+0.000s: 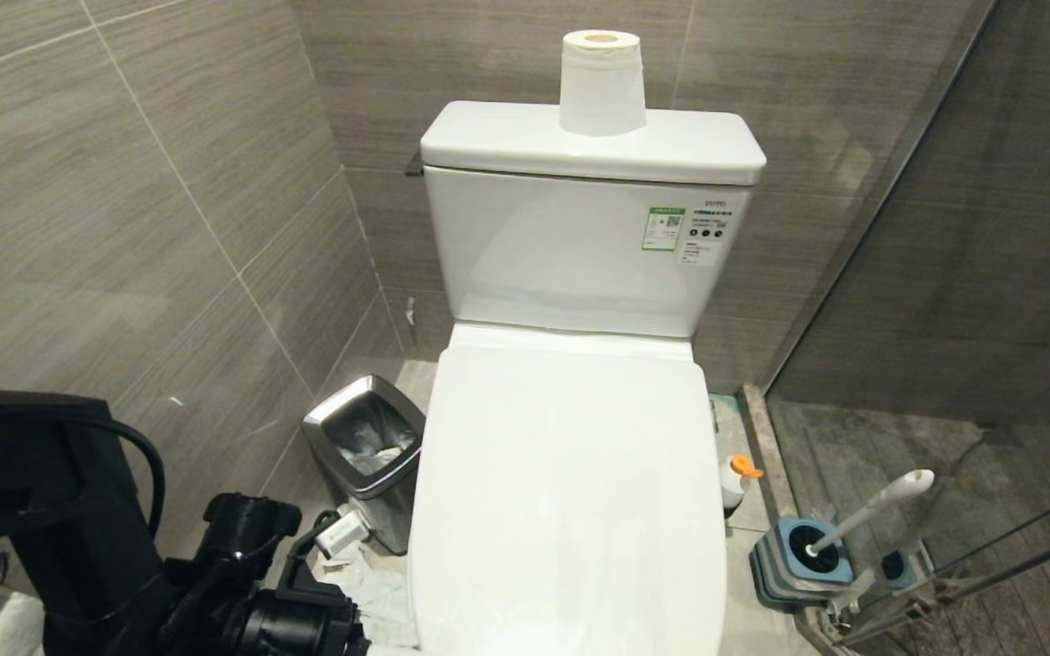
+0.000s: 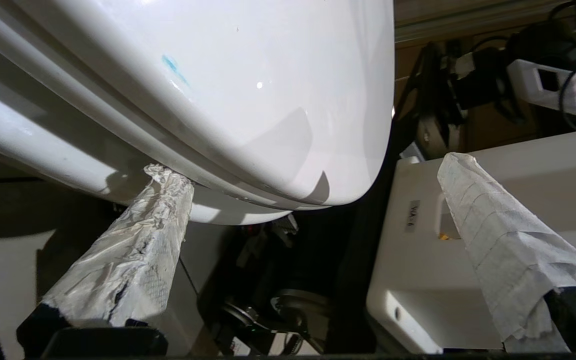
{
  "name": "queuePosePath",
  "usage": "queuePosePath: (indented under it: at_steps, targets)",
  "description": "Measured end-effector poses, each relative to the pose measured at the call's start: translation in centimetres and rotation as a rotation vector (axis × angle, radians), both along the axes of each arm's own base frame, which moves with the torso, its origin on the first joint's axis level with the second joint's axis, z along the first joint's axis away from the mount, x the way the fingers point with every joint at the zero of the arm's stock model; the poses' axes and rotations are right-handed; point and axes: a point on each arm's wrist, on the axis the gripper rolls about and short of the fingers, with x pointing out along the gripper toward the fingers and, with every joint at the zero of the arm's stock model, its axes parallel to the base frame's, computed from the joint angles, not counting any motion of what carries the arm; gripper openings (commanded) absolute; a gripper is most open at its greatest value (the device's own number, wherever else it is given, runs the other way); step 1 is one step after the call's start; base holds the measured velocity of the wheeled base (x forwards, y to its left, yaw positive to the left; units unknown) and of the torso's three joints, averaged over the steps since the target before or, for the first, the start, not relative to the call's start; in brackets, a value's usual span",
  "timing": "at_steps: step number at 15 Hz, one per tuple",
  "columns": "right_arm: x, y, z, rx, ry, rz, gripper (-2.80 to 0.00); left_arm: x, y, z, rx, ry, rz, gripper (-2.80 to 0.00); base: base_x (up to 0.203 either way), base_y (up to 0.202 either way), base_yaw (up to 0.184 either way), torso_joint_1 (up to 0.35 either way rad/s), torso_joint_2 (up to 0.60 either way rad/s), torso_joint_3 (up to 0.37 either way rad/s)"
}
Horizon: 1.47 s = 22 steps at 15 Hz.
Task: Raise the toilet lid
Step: Use the left hand to lift the toilet lid slightly
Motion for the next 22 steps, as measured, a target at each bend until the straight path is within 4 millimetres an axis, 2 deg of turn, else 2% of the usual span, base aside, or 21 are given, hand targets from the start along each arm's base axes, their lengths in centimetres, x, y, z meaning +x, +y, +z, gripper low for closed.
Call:
queuePosePath:
  at_steps: [3,9,22]
  targets:
    - [0.0,0.0,0.0,0.000,0.000,0.000,-2.80,0.0,0.0,0.6,-0.027,0.050,0.008,0.00,0.000,0.000,0.000,0.000,0.00,0.000]
    - [0.0,0.0,0.0,0.000,0.000,0.000,-2.80,-0.1,0.0,2.6,-0.113,0.262,0.033,0.00,0.000,0.000,0.000,0.000,0.00,0.000]
    - [0.0,0.0,0.0,0.000,0.000,0.000,-2.80,-0.3,1.6,6.4,-0.209,0.132,0.024,0.00,0.000,0.000,0.000,0.000,0.00,0.000]
